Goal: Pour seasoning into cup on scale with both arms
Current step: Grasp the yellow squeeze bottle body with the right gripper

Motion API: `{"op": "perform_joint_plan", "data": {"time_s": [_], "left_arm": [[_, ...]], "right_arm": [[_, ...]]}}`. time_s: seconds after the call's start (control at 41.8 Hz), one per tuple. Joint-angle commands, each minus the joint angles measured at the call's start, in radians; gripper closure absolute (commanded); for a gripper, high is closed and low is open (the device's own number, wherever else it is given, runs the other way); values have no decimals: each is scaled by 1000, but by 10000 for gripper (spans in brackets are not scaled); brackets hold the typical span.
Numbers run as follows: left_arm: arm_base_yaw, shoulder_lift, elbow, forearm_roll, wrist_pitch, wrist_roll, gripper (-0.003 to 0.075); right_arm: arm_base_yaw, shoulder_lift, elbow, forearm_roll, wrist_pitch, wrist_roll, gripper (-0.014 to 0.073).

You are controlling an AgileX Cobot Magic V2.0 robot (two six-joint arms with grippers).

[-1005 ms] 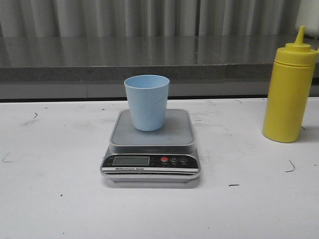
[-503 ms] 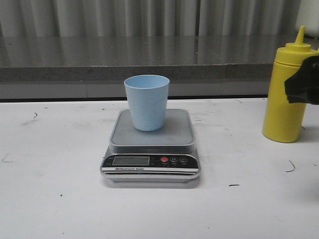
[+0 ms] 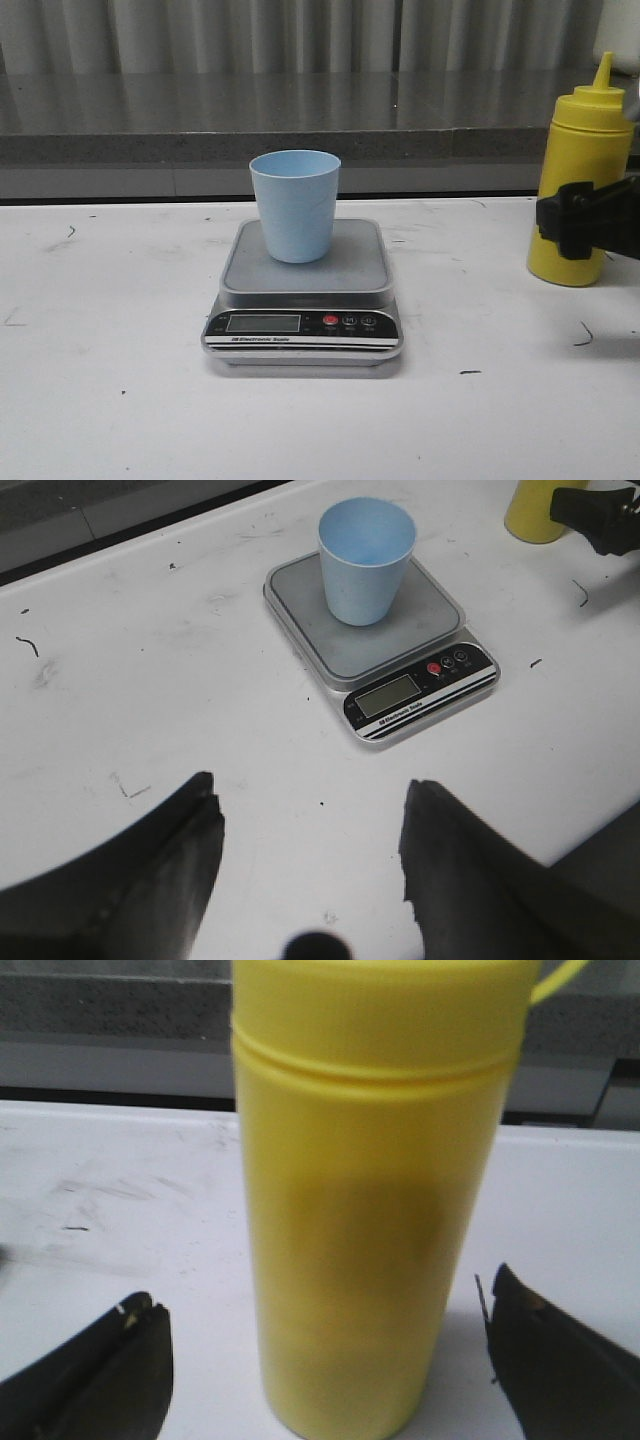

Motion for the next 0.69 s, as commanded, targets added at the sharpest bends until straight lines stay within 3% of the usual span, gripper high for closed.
{"op": "perform_joint_plan", "data": {"time_s": [0.0, 0.67], "left_arm": [[5, 2, -25, -6, -65, -3, 334], [5, 2, -25, -6, -65, -3, 334]], "right_arm": [[-4, 16, -34, 39, -169, -11, -62], [-4, 127, -260, 31, -133, -11, -62]]}}
